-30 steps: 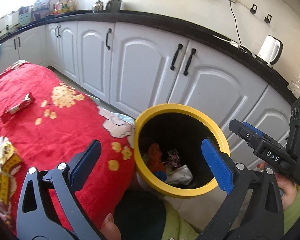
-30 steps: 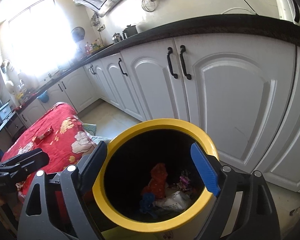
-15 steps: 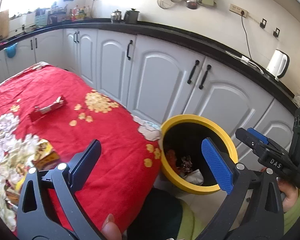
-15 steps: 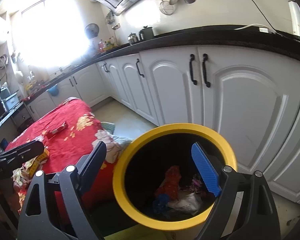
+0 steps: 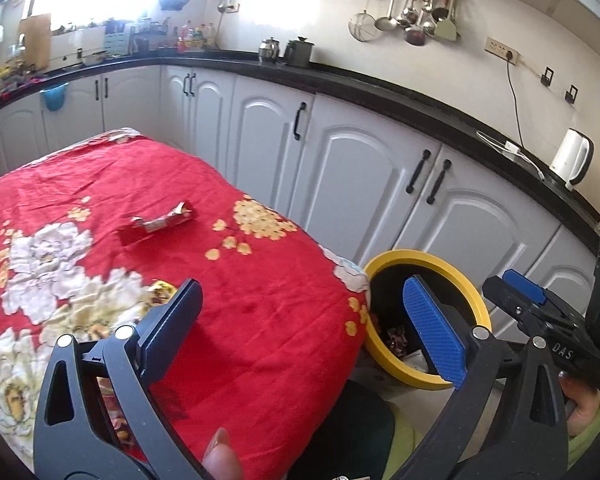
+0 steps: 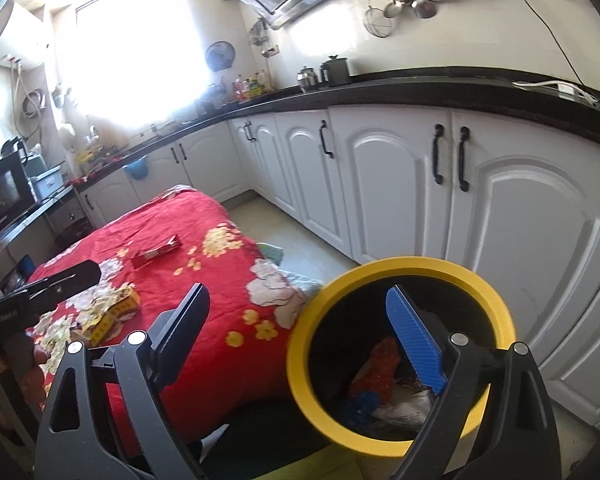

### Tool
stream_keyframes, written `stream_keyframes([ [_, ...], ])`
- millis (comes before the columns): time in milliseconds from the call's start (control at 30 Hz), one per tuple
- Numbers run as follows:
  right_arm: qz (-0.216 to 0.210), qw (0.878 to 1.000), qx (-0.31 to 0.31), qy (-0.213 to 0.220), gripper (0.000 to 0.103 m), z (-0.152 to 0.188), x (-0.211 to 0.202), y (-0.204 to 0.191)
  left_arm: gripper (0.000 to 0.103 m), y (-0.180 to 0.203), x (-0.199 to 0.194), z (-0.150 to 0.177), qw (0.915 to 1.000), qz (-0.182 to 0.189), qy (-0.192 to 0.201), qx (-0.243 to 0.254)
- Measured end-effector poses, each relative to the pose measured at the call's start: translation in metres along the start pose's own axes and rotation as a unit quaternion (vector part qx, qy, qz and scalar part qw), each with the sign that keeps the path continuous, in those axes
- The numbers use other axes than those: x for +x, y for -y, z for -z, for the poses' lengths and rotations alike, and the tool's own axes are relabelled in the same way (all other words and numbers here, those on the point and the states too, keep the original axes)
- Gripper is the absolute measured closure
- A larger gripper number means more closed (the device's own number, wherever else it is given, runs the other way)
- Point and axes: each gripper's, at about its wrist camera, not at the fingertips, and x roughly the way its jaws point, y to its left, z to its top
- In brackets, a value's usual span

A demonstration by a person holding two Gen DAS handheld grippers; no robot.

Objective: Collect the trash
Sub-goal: 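Move both open tools back from the bin toward the table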

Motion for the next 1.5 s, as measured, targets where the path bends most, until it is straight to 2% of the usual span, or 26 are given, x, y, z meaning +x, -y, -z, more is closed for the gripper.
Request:
stream_keyframes([
  [867,-0.07,0.995,-0.061,-0.028,0.015,0.004,0.022,-0.1,0.011,-0.072,-0.042,-0.002,0.9979,-0.049,0.023,-0.036],
  [1267,-0.094,0.991,-0.075,-0.066,0.015,0.009,0.049,-0.14,0.011,-0.117,-0.052,0.007,0.9956,-0.084,0.01,-0.042],
  [1500,-0.107,0.986,-0.075,-0.101,0.015,0.014,0.078,-0.164,0.011,-0.164,-0.059,0.022,0.9933,-0.085,-0.01,-0.078],
])
